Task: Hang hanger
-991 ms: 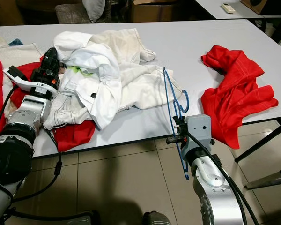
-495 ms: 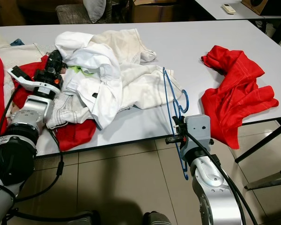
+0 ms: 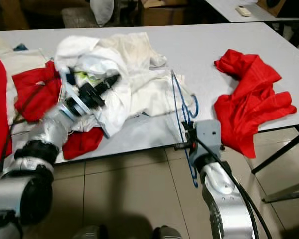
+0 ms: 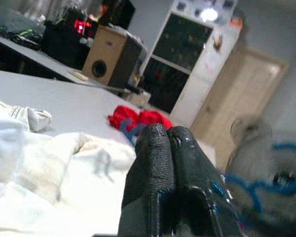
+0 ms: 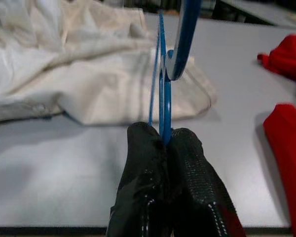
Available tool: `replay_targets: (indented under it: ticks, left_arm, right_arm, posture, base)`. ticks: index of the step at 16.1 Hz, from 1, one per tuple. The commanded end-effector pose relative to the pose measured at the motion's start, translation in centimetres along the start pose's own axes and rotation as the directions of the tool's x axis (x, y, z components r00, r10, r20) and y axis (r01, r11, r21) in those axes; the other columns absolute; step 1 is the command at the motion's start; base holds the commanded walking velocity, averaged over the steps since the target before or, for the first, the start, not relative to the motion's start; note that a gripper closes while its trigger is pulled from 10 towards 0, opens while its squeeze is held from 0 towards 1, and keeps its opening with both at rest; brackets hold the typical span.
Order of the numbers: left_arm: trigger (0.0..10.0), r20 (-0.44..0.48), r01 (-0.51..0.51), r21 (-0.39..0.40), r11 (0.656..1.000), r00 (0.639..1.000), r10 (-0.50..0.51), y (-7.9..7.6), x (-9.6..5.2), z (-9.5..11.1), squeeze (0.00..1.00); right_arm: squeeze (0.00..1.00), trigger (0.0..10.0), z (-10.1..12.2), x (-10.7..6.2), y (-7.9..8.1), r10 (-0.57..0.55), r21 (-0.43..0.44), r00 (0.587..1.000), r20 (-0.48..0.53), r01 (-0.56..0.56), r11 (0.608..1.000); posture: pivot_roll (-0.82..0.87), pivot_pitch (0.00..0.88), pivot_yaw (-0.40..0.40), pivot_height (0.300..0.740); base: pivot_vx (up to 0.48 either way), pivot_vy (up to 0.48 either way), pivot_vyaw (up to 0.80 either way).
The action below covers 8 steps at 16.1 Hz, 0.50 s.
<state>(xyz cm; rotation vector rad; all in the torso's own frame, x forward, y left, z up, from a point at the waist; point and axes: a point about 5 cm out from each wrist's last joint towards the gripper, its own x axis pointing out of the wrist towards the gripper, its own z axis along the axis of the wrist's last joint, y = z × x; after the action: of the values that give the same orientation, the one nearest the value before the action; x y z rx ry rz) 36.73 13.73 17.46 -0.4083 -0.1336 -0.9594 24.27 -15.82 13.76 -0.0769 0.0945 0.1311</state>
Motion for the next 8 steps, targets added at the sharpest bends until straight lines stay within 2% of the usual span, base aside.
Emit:
replay_targets:
  ticks: [1, 2, 3, 4, 5, 6, 7, 8]
  left_arm:
    - [0.0, -0.018, -0.009, 0.134, 0.991, 1.0, 0.011, -0.1, -0.2, 1.2, 0.0]
    - [0.0, -0.016, -0.046, 0.189, 0.981, 0.999, 0.05, 0.0, -0.4, 1.4, 0.0]
    - [10.0, 0.031, -0.223, 0.309, 0.925, 0.974, 0.224, 1.1, -1.1, 2.4, 0.0]
    - [10.0, 0.073, -0.361, 0.35, 0.865, 0.931, 0.359, 2.1, -1.8, 3.1, 1.0]
    - [10.0, 0.091, -0.429, 0.353, 0.832, 0.9, 0.425, 2.8, -2.3, 3.5, 1.0]
    - [10.0, 0.113, -0.548, 0.36, 0.755, 0.829, 0.548, 3.9, -3.5, 4.0, 1.0]
    - [10.0, 0.126, -0.626, 0.376, 0.683, 0.765, 0.632, 4.7, -4.3, 4.4, 1.0]
    - [10.0, 0.133, -0.669, 0.371, 0.644, 0.724, 0.677, 5.2, -4.7, 4.6, 1.0]
  right_arm:
    - [0.0, 10.0, -0.2, 0.0, -0.2, -0.013, -0.003, 1.0, 0.0, 0.013, 1.0]
    - [0.0, 10.0, -0.2, 0.0, -0.2, -0.012, -0.003, 1.0, 0.001, 0.012, 1.0]
    - [0.0, 10.0, -0.3, 0.1, -0.1, -0.006, -0.004, 1.0, 0.005, 0.006, 1.0]
    - [0.0, 10.0, -0.3, 0.3, -0.1, -0.002, -0.004, 1.0, 0.007, 0.002, 1.0]
    - [0.0, 10.0, -0.2, 0.3, 0.0, 0.002, -0.005, 1.0, 0.008, -0.002, 1.0]
    - [0.0, 10.0, -0.2, 0.4, 0.0, 0.007, -0.006, 1.0, 0.01, -0.007, 1.0]
    - [0.0, 10.0, -0.2, 0.4, 0.1, 0.01, -0.006, 1.0, 0.011, -0.01, 1.0]
    - [0.0, 10.0, -0.2, 0.5, 0.1, 0.013, -0.006, 1.0, 0.012, -0.013, 1.0]
  posture:
    - [-0.17, 0.027, 0.002, 0.74]
    - [-0.17, 0.027, 0.002, 0.74]
    - [-0.16, 0.014, -0.004, 0.74]
    - [-0.16, 0.011, -0.006, 0.74]
    - [-0.16, 0.011, -0.006, 0.74]
    - [-0.15, 0.009, -0.012, 0.74]
    - [-0.15, 0.01, -0.014, 0.74]
    - [-0.15, 0.015, -0.015, 0.74]
  base:
    - [0.0, 0.0, 0.0]
    - [0.0, 0.0, 0.0]
    - [0.0, 0.0, 0.0]
    - [0.0, 0.0, 0.0]
    - [0.0, 0.0, 0.0]
    - [0.0, 0.0, 0.0]
    - [0.0, 0.0, 0.0]
    - [0.0, 0.0, 0.0]
